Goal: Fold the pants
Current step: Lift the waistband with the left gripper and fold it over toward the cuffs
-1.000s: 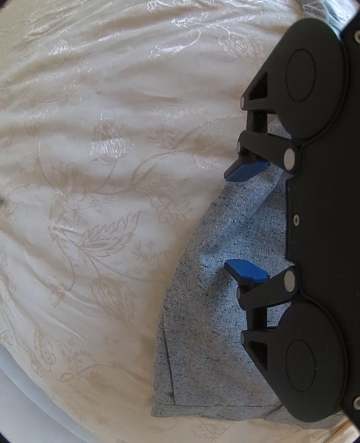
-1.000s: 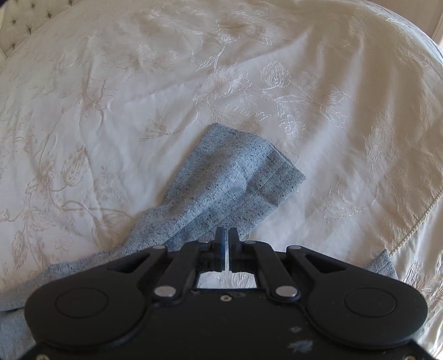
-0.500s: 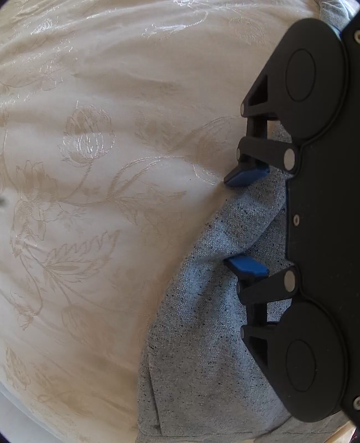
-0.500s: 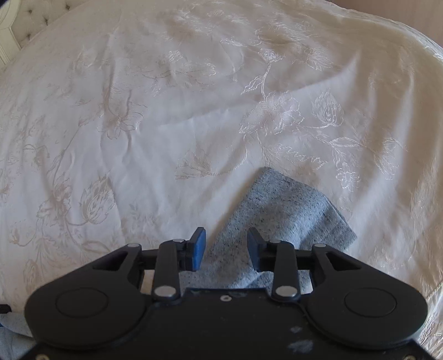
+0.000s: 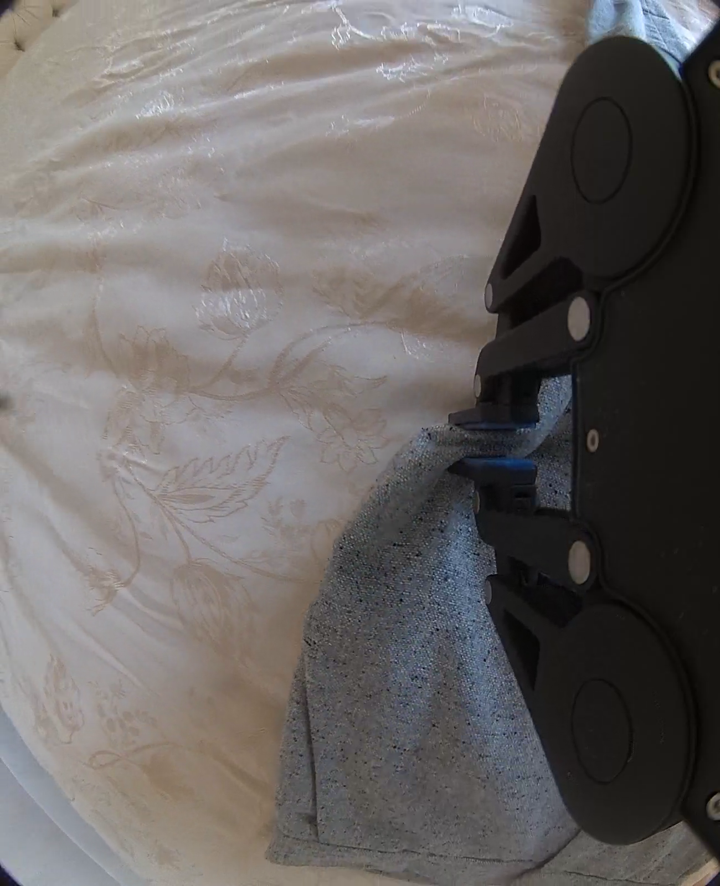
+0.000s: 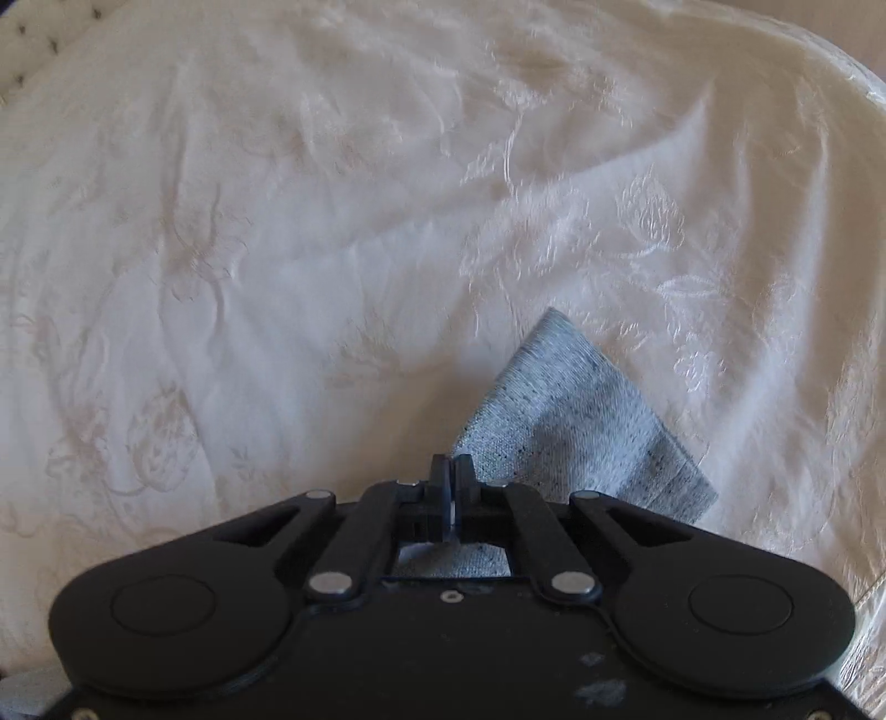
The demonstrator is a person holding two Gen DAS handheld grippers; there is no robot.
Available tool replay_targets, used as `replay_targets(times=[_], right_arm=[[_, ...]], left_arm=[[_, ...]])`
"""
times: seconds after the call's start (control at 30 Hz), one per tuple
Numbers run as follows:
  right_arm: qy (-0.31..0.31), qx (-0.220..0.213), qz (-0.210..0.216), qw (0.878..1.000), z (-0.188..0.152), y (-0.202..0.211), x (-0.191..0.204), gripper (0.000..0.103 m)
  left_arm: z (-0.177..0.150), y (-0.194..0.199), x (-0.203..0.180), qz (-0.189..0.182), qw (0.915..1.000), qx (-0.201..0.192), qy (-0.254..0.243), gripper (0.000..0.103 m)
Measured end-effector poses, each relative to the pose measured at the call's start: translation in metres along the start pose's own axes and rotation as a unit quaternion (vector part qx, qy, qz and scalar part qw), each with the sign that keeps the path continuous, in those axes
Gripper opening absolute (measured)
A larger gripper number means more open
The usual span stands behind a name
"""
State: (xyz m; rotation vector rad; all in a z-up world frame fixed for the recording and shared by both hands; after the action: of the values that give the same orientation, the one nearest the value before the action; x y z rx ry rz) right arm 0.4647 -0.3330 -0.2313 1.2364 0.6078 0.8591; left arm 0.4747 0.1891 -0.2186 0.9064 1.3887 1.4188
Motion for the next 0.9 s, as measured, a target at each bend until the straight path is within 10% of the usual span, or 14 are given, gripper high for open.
replay_targets(times=[0.33, 0.7, 0.9], right_arm=[[-0.07, -0.091, 0.126, 0.985, -0.053, 0.124, -0.073, 0.002], [-0.121, 0.018, 0.043, 0.992, -0.191, 0.045, -0.152, 0.002], [-0.142, 0.016, 0.058, 0.988, -0.198, 0.042, -0.17, 0.016]], left_arm=[[-0.065, 0.11, 0.03, -0.085, 0.9902, -0.108, -0.028, 0.011], [-0.239, 0.055, 0.047, -0.021, 0.9961, -0.003, -0.085, 0.011], [-0.25, 0.049, 0.049, -0.022, 0.9966, 0.002, -0.079, 0.01]])
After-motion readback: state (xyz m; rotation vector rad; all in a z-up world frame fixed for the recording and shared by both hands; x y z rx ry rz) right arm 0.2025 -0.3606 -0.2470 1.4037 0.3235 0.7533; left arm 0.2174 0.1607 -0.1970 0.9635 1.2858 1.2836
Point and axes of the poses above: each gripper's, at about its wrist camera, not at the fingertips, and y roughly against the way its jaws point, x to its left, z to its top, the point moved 6 cm from there along -y, roughly the way its jaws point, and after that the axes turned 8 degrees about x, right-handed, at the moved point
